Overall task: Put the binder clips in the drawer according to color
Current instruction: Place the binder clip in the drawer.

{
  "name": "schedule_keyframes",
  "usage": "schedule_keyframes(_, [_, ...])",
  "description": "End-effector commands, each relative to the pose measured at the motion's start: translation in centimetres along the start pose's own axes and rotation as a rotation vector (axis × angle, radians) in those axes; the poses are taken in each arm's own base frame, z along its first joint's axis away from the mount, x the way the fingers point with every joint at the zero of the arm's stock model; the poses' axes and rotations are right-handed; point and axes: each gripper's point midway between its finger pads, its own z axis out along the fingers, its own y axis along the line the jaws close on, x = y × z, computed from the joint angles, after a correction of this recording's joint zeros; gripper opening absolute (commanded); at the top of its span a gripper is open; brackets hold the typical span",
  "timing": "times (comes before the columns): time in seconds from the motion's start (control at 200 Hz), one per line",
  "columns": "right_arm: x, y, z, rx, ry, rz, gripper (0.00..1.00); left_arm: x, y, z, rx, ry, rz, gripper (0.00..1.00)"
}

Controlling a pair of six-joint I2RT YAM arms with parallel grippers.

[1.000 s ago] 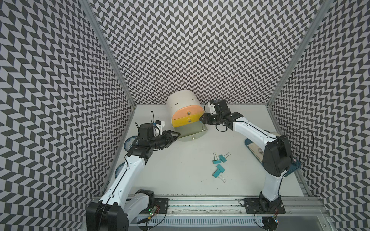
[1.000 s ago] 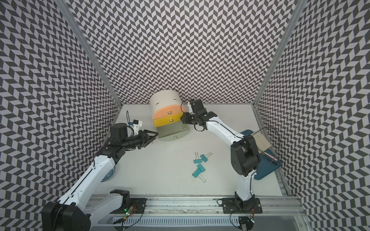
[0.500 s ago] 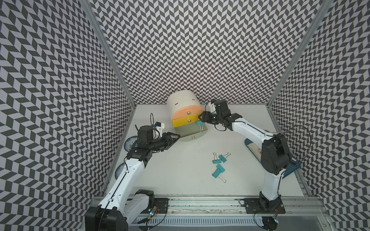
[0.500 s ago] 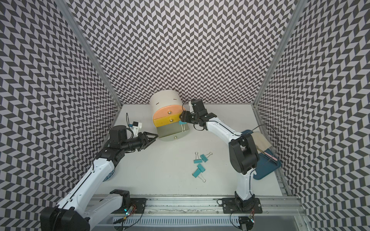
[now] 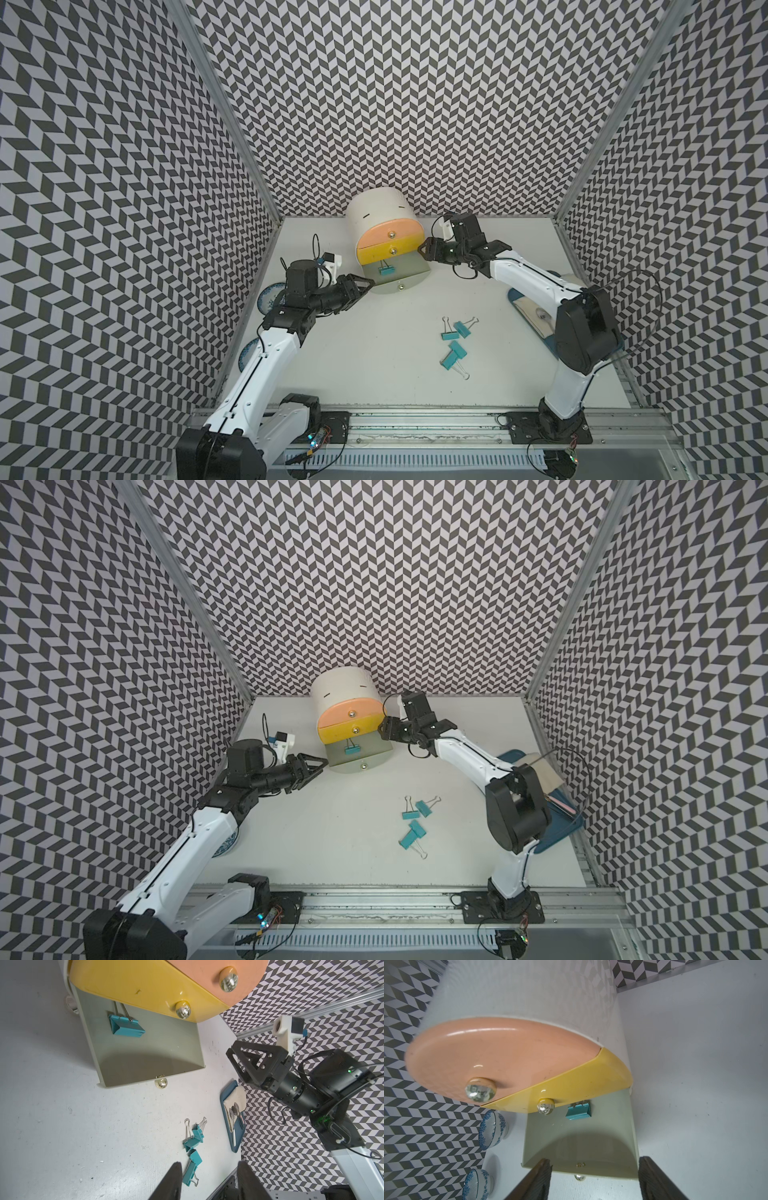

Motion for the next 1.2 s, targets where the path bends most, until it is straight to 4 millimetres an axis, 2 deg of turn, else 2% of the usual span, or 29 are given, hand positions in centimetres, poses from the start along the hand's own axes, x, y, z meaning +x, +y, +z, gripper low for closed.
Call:
schedule_keyframes(0.0, [0.0,-0.7,-2.7,0.049,-0.033,-0.022,0.70,-0.8,-1.2,-0.3,0.010,-0.019,0.043,0.47])
schedule_keyframes(0.18, [4.7,-3.3,-3.6,0.114,0.063,0.010,0.68,-0.9,-1.3,-0.3,0.008,-0.023,0.048,0.47])
schedule_keyframes(0.29, [8.0,-4.1,-3.9,0.124,0.126,0.021,0.68,-0.8,-1.2,-0.4,0.007,-0.023,0.047,0.47])
schedule_keyframes(0.506, [13.6,-4.3,-5.5,0.157,0.213,-0.004,0.67,-0.4,-1.0,-0.4,0.003,-0.013,0.044,0.47])
schedule_keyframes(0.696, [18.0,-3.6,-6.2,0.175,0.285,-0.027,0.67,0.0,-1.0,-0.4,0.001,0.000,0.045,0.47])
schedule_keyframes(0.801, [19.8,-3.5,-6.4,0.183,0.317,-0.024,0.67,0.3,-1.0,-0.5,-0.001,0.003,0.046,0.47])
schedule_keyframes(0.951, [21.9,-4.6,-6.4,0.224,0.363,-0.028,0.68,0.6,-1.1,-0.8,0.001,-0.002,0.040,0.47])
schedule_keyframes(1.197, [23.8,-6.3,-5.8,0.281,0.420,-0.039,0.71,1.1,-1.0,-1.1,-0.002,-0.008,0.034,0.47])
